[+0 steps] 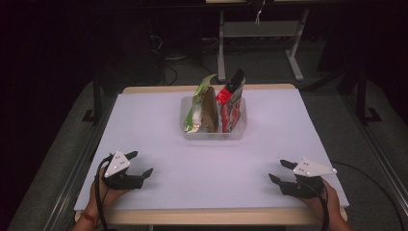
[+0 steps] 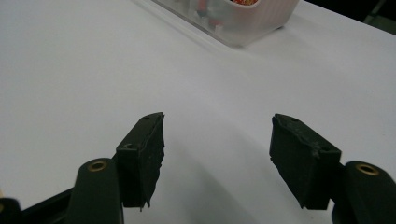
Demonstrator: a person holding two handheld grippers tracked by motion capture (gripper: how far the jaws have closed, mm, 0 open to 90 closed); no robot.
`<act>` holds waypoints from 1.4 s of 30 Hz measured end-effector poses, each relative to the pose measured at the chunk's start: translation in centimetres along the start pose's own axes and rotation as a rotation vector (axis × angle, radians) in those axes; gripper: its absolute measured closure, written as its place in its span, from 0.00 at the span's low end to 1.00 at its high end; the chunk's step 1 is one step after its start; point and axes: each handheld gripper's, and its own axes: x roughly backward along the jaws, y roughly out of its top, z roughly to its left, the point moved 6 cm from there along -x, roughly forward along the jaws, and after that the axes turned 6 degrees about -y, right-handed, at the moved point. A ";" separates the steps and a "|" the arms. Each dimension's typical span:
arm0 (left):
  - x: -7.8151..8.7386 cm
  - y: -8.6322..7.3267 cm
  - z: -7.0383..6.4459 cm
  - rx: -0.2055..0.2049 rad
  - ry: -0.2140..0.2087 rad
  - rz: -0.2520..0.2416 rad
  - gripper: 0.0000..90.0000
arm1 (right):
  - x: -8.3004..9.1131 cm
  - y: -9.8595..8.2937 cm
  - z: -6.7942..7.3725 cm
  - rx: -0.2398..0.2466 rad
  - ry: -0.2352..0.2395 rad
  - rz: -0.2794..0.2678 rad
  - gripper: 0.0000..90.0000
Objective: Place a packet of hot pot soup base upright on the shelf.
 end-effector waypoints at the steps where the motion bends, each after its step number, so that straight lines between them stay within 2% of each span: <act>1: 0.1 -0.1 0.0 0.006 0.002 -0.002 0.18 | 0.0 0.0 0.0 0.000 0.002 -0.001 0.39; 5: 1.0 -0.8 0.3 0.031 -0.003 -0.030 0.17 | -0.1 0.1 0.1 0.000 0.004 0.000 0.39; 9: 1.5 -1.3 0.5 0.040 -0.004 -0.030 0.17 | -0.1 0.0 0.1 -0.001 0.004 0.000 0.39; 11: 1.6 -1.1 0.4 0.033 0.002 -0.041 0.17 | 0.0 0.0 0.1 0.002 0.002 0.000 0.39; 13: 1.7 -1.0 0.3 0.032 -0.013 -0.056 0.17 | 0.1 0.0 0.0 -0.003 0.002 0.000 0.39; 16: 1.8 -1.1 0.3 0.044 -0.019 -0.057 0.17 | 0.1 -0.1 0.0 -0.003 0.004 0.001 0.39; 21: 2.0 -1.0 0.3 0.039 -0.022 -0.065 0.17 | 0.0 -0.1 -0.1 -0.004 0.008 -0.001 0.39; 26: 2.4 -1.1 0.5 0.065 -0.017 -0.083 0.17 | -0.2 0.0 0.0 0.006 0.014 -0.002 0.39; 42: 2.7 -0.9 0.2 0.051 -0.012 -0.093 0.17 | 0.1 0.2 0.1 0.015 0.008 -0.007 0.39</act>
